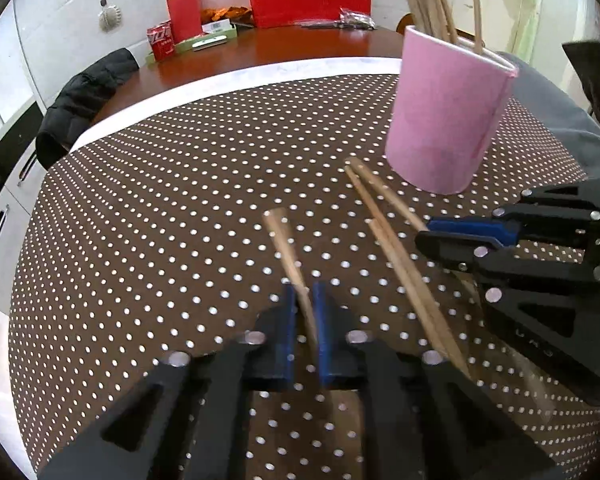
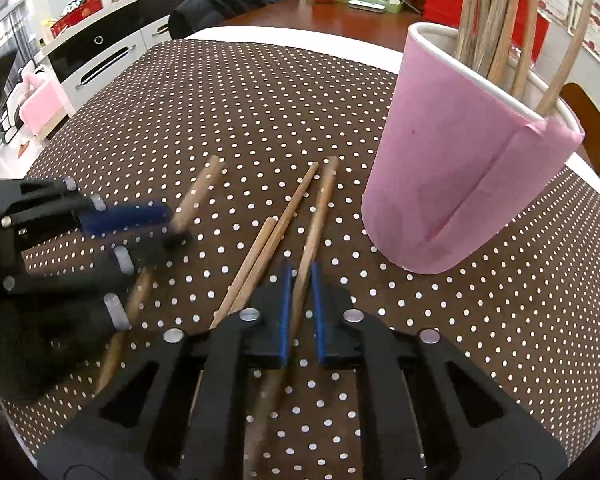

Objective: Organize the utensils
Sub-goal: 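Close the right tool on a chopstick while the left tool grasps another, then carry the right tool's chopstick over the pink cup while the left tool carries its own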

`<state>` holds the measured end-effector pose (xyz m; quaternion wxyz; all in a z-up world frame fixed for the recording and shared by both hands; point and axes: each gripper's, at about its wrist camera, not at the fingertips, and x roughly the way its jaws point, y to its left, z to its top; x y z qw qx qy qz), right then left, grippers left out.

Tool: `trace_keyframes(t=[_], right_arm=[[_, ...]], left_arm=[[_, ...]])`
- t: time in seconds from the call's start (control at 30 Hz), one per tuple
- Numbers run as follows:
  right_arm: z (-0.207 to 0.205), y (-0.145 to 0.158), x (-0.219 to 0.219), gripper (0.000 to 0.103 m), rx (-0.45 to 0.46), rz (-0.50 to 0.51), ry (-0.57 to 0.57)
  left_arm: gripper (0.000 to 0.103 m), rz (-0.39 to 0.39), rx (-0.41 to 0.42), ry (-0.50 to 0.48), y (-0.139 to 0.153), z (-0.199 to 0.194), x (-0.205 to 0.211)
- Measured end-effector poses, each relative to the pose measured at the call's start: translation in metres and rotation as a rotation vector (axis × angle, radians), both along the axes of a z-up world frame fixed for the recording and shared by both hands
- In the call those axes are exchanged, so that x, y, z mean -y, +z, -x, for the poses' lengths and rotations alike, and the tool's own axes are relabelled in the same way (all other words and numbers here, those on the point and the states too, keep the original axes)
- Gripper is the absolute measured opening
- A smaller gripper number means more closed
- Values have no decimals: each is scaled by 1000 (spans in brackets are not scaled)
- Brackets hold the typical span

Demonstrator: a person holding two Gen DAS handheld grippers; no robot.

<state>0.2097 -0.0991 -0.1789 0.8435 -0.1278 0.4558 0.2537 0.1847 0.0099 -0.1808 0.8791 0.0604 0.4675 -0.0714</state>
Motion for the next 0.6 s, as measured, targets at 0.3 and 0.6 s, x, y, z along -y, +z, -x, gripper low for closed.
trace_keyframes(t=[0.3,0.6], right_arm=[[12,25,35,6,8,-272,6],[29,75,67,6,145,-470,-3]], left_arm=[[5,106,155,83,34,19,-17],[5,200,399,60,101,37,-6]])
